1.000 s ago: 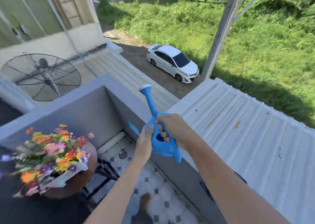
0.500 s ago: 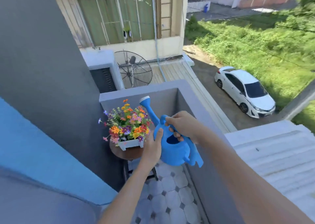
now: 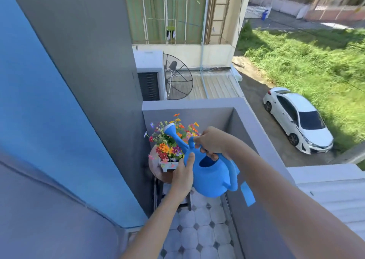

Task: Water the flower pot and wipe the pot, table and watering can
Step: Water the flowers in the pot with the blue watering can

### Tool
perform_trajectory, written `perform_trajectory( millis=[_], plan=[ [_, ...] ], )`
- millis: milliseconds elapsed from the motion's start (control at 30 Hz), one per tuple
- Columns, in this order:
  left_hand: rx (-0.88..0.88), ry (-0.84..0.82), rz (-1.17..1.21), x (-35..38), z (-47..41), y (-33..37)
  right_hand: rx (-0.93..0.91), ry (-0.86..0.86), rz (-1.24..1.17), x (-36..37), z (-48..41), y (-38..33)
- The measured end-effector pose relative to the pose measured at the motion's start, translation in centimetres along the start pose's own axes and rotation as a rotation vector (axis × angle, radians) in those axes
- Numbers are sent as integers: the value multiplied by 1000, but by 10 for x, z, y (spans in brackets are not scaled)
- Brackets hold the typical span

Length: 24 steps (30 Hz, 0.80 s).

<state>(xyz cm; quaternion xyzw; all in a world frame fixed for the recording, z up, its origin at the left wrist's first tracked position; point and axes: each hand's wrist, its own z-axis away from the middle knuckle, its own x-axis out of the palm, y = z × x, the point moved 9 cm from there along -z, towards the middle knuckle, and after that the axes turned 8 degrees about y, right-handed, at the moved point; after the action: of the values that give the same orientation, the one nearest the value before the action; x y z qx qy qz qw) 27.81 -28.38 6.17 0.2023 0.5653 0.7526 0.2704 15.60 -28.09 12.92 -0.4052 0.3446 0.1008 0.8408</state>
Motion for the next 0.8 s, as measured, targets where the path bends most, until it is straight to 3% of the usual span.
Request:
perform_trajectory(
  millis=[100, 800],
  plan=[
    [-56, 47, -21, -19, -10, -4, 36, 12, -6, 7, -12, -10],
    [-237, -137, 91, -25, -36, 6, 237, 56, -38, 0, -36, -17]
  ],
)
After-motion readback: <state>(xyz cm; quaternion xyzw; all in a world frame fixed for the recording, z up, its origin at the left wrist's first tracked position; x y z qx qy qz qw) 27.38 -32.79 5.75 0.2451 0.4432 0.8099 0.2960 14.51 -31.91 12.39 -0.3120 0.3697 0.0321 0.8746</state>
